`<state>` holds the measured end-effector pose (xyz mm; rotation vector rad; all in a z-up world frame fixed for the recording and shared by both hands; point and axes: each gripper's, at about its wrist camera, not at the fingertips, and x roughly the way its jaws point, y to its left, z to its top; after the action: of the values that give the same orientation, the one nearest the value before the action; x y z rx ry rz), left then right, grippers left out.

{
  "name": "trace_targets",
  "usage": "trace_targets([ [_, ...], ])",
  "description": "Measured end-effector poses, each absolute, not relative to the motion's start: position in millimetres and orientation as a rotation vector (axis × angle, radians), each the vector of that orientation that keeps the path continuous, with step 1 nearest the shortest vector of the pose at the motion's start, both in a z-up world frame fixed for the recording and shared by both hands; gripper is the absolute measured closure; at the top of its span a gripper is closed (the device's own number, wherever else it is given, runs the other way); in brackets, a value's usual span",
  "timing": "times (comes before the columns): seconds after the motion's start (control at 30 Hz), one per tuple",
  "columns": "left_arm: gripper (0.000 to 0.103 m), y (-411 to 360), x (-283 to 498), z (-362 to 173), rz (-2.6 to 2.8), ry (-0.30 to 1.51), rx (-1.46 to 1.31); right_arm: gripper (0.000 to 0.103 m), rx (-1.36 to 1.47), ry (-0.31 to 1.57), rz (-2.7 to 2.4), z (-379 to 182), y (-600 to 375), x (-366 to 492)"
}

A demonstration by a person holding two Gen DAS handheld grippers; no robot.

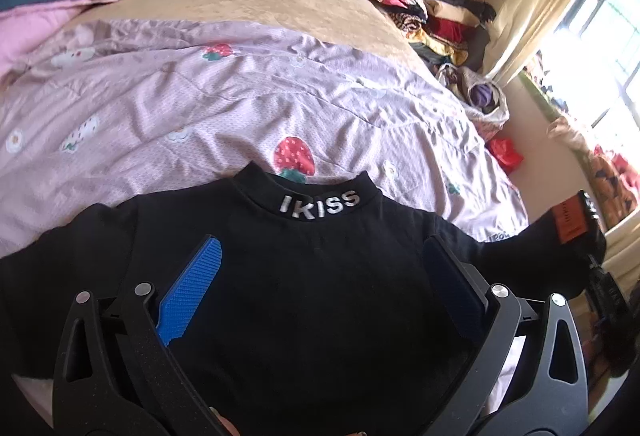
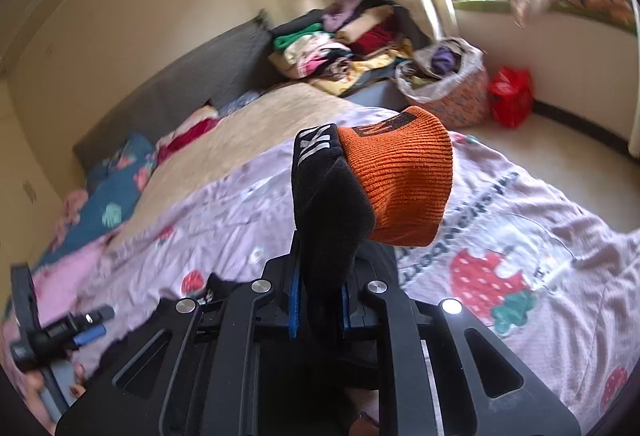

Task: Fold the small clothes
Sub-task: 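Lift the sleeve with the right gripper and lay it across the shirt body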

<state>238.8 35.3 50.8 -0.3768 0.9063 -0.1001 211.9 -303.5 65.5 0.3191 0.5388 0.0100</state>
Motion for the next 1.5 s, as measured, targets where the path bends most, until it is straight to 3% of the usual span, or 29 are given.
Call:
trace_targets([
  [0.33, 0.008, 96, 225, 29, -0.090, 0.912, -0.526, 0.089, 0.156, 0.609, 0.140, 44, -204, 226],
  [0.73, 0.008, 124, 210, -10, -0.209, 0.974, -0.711, 0.086, -0.006, 0.760, 0.289, -20, -97, 233],
  [0.83, 0.008, 129, 208, -20, -0.211, 0.990, -0.748, 0.073, -0.001, 0.802, 0.343, -36, -81, 227],
  [0.9, 0.008, 130, 207, -27, -0.222, 1.003, -0.783, 0.056, 0.005, 0.813, 0.394, -40, -74, 217],
  [1.07, 0.008, 119, 208, -34, -0.229, 1.038, -0.775, 0.041, 0.024, 0.838, 0.502, -40, -71, 198],
  [1.37, 0.011, 80, 212, -54, -0.214, 1.111, -0.666, 0.041, 0.125, 0.854, 0.415, -33, -127, 181],
  [1.4, 0.014, 74, 210, -54, -0.203, 1.102, -0.626, 0.041, 0.127, 0.852, 0.396, -32, -133, 180],
  [1.47, 0.058, 69, 210, -53, -0.198, 1.083, -0.602, 0.041, 0.141, 0.849, 0.365, -32, -144, 178],
  [1.5, 0.066, 67, 210, -52, -0.191, 1.076, -0.589, 0.041, 0.153, 0.849, 0.352, -32, -149, 178],
])
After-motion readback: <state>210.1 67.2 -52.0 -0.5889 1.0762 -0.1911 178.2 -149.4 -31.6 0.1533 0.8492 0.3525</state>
